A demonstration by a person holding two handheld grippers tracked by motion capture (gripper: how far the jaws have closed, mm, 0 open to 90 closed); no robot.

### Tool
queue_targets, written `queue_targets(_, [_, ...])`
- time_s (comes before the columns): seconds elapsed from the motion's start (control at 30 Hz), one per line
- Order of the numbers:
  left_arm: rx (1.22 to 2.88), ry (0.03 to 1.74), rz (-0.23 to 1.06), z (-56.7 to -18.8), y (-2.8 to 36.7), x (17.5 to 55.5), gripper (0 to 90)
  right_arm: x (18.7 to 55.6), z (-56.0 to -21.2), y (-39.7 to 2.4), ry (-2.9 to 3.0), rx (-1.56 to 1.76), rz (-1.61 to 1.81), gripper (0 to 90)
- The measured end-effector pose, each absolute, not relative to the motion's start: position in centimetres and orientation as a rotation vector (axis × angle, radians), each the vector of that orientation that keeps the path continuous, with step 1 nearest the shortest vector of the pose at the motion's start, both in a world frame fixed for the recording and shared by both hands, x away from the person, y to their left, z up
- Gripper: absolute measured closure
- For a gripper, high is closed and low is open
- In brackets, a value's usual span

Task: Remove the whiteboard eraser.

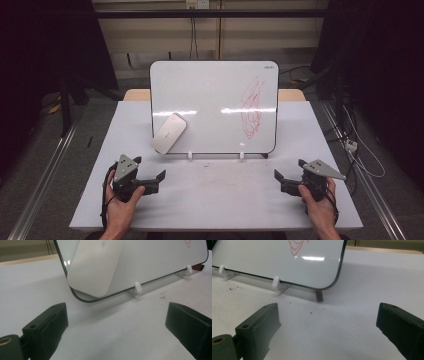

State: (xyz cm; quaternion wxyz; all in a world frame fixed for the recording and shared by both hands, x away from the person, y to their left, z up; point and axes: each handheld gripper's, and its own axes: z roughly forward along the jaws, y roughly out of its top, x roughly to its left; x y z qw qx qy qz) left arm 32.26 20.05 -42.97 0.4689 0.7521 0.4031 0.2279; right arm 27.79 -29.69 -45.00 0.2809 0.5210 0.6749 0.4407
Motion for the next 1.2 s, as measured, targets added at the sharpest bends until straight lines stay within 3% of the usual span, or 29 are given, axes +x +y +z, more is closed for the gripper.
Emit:
queue_targets(0.33, [1.863,1.014,0.502,-43.1,19.9,32.5,5.6,27.9,-45.1,-29.6,1.819,1.398,1.192,4.8])
queue_targets(1.2, [1.96,0.881,0.527,-40.5,18.1,36.0,6.6,28.2,-45.3,-29.2,1.878,1.393,1.21,5.0])
